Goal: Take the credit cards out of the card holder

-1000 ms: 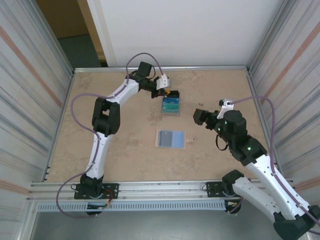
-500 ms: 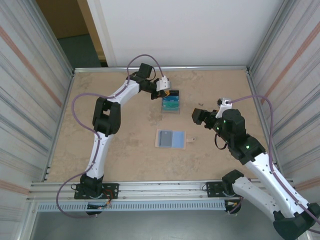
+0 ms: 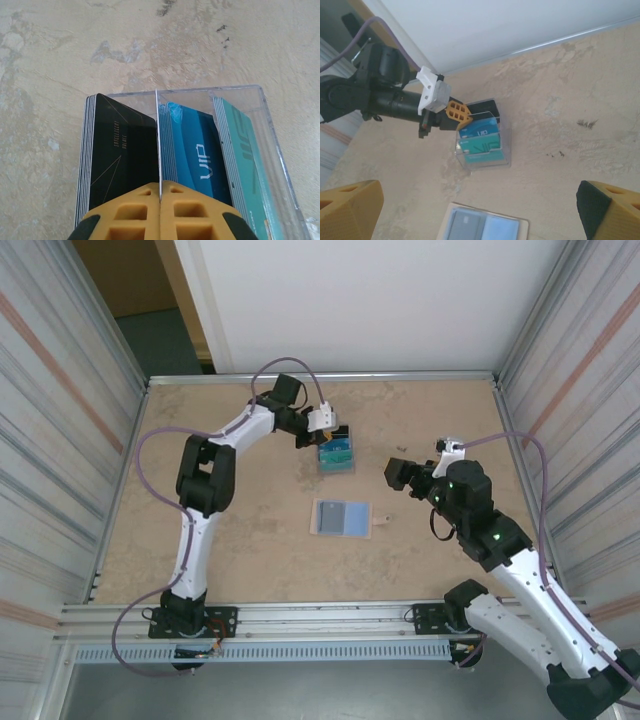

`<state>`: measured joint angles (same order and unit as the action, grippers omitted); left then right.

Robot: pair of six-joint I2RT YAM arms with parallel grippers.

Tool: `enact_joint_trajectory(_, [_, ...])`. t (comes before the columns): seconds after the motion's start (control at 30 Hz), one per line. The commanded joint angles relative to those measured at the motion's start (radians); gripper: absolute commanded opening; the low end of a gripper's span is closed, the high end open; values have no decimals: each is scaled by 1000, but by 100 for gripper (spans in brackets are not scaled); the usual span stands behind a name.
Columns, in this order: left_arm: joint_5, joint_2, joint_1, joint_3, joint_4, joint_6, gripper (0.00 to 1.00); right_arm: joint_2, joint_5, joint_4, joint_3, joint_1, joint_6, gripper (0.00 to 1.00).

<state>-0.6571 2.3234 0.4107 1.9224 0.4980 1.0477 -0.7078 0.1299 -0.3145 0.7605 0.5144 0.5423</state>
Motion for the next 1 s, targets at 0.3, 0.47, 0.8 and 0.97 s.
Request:
enact_joint_trajectory(0.3, [59, -100, 17, -66, -18, -19, 18, 27, -22, 10, -19, -8, 15, 99])
enact_joint_trajectory(0.47, [64, -126, 23, -92, -70, -27, 20, 25, -34, 11, -24, -8, 17, 99])
enact_joint_trajectory(0.8, [89, -165, 25, -135, -164, -36, 31, 21, -47, 15, -25, -8, 16, 99])
enact_joint_trajectory(0.97, [130, -162, 27, -140, -195, -38, 32, 18, -50, 19, -24, -8, 16, 99])
